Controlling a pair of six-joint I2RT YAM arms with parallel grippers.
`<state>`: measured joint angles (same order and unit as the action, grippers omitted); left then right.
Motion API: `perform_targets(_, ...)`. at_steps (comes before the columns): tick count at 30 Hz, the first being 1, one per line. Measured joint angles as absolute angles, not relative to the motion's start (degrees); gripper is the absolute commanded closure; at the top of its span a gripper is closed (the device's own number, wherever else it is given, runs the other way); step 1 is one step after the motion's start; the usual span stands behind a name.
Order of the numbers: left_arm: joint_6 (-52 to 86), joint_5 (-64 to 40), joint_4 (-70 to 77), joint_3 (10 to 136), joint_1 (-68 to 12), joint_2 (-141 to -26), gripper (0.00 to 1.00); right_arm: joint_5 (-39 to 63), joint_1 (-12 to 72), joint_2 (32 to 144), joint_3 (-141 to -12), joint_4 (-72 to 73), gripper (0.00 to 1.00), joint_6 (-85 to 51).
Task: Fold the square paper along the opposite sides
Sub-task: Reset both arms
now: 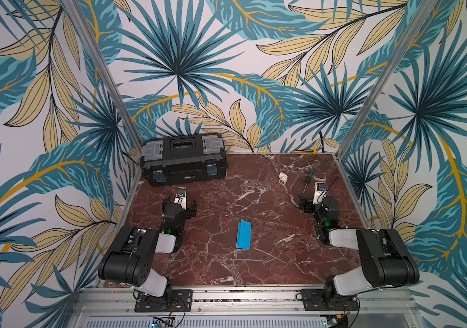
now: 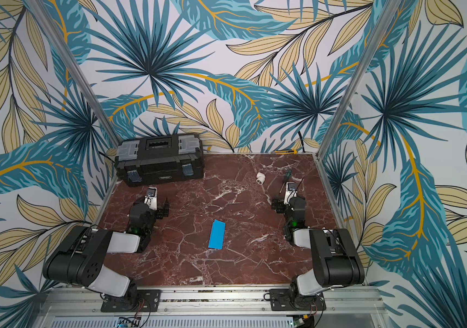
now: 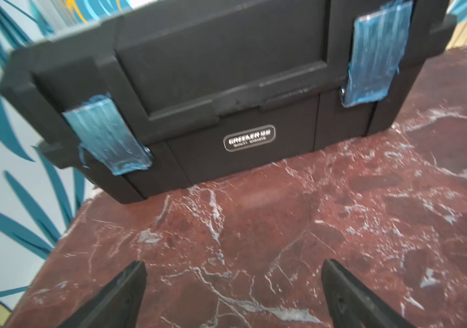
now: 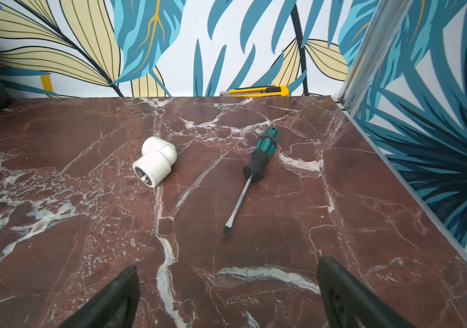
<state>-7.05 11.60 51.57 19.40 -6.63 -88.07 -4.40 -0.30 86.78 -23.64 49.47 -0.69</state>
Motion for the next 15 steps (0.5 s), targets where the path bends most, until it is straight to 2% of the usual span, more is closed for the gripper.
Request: perform_targets(15, -5.52, 8.29, 47.51, 21.67, -5.67, -87.96, 0.00, -2.94, -0.30, 86.78, -23.64, 49.39, 0.00, -1.10)
